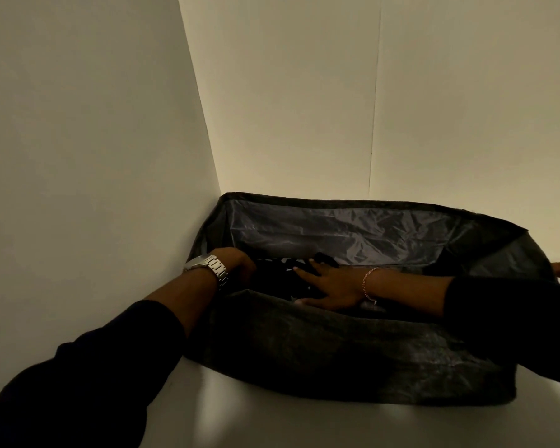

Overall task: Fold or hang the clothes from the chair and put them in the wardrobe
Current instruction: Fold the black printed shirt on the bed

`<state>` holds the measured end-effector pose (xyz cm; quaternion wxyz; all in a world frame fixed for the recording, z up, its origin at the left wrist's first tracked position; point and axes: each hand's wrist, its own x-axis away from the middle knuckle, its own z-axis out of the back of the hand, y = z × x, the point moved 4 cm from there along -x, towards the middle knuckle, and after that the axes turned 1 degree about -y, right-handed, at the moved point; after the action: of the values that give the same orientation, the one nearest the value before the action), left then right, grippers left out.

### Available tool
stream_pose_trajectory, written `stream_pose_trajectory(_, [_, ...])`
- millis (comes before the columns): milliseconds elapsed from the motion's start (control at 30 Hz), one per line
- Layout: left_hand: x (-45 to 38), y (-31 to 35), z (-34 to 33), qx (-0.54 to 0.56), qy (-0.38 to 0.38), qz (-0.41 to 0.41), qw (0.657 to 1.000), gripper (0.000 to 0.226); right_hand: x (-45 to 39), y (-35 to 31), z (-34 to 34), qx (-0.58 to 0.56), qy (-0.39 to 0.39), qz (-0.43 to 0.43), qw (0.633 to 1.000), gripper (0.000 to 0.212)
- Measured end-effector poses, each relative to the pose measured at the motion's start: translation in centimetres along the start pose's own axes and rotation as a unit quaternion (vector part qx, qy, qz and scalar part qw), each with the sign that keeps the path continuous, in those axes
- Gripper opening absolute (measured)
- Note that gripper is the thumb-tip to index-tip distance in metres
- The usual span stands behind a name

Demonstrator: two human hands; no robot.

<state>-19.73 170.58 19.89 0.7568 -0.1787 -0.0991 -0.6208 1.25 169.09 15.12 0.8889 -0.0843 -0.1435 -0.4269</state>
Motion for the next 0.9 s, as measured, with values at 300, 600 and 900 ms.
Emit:
stream_pose_trajectory(300, [4.4,1.9,1.5,-0.007,-0.021,-0.109,0.994,0.063,3.5,0.7,5.4,-0.089,0.084,0.042,0.992,0.074])
stream_pose_trajectory(600, [11.8,5.3,4.6,0.022,0.039,-0.174,0.984,0.079,9.8,1.1,7.7,-0.042,0.133,-0.013,0.99,0.087])
stream_pose_trajectory(900, [20.8,10.3,4.2,0.087,0.174,-0.293,0.936,0.07,21.8,-1.0,6.8,-0.083,0.249,-0.078,0.962,0.062])
